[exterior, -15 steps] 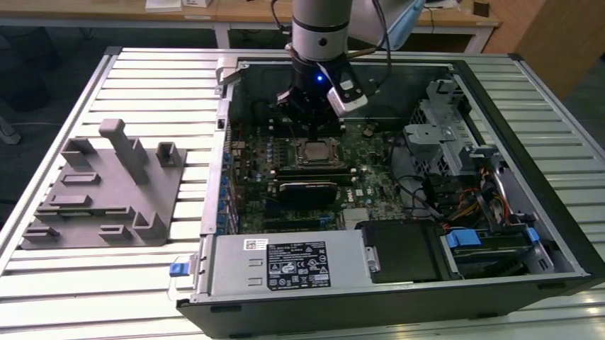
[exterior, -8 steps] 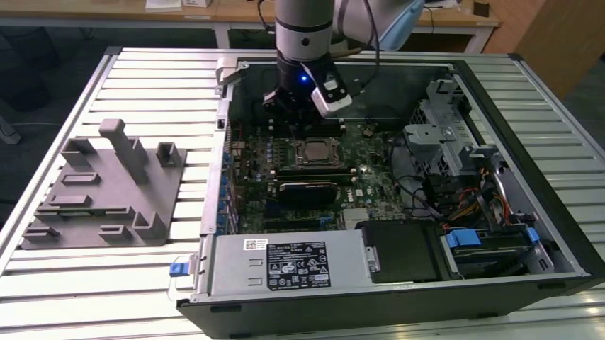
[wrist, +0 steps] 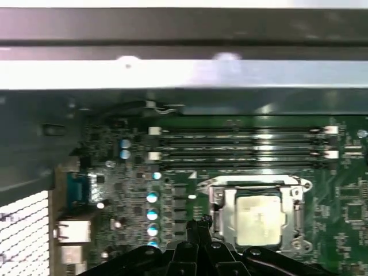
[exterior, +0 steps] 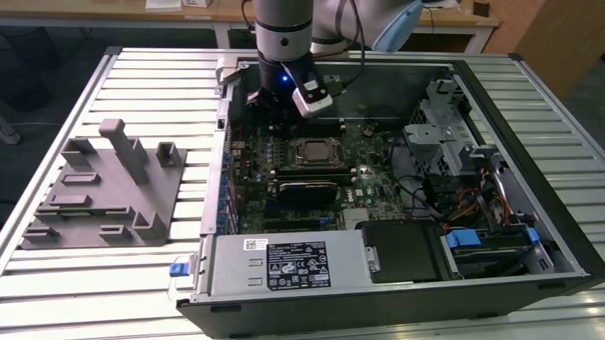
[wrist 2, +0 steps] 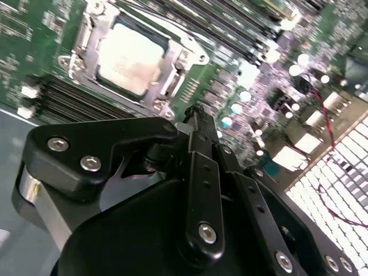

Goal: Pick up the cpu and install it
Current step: 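Install the first cpu locking lever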

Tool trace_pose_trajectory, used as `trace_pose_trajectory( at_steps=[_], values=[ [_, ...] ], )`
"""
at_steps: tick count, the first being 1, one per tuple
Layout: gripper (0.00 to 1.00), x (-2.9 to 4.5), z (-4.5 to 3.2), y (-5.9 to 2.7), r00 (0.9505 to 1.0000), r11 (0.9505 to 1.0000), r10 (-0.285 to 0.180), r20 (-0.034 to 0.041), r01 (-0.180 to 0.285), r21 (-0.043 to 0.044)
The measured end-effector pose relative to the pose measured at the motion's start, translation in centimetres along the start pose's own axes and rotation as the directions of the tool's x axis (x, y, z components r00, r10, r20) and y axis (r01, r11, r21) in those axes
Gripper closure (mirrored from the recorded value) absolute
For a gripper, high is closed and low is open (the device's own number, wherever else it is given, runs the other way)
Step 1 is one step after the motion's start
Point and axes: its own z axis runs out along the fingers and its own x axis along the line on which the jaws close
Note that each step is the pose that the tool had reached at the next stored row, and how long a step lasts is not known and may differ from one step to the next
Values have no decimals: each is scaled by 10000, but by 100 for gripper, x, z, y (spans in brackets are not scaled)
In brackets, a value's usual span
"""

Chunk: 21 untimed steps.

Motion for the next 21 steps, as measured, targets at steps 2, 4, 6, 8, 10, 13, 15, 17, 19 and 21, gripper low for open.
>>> trace_pose_trajectory(
  at_steps=[2, 4, 6, 8, 10, 13, 15, 17, 19, 21],
  values=[
    [89, 52, -1, -1, 10000, 10000, 2, 3, -2, -27],
    [89, 60, -7, -2, 10000, 10000, 2, 2, -1, -40],
    [89, 60, -35, -1, 10000, 10000, 2, 3, -2, -49],
    [89, 59, -82, 0, 10000, 10000, 2, 3, -2, -53],
    [89, 57, -131, 0, 10000, 10000, 2, 3, -2, -56],
    [89, 56, -174, 1, 10000, 10000, 2, 2, -2, -57],
    [89, 56, -177, 1, 10000, 10000, 2, 4, -2, -59],
    [89, 61, -178, 0, 10000, 10000, 2, 1, -2, -100],
    [89, 75, -175, -2, 10000, 9997, 2, -2, -2, -236],
    [89, 93, -172, -5, 10000, 9991, 4, -5, -5, -434]
  ],
)
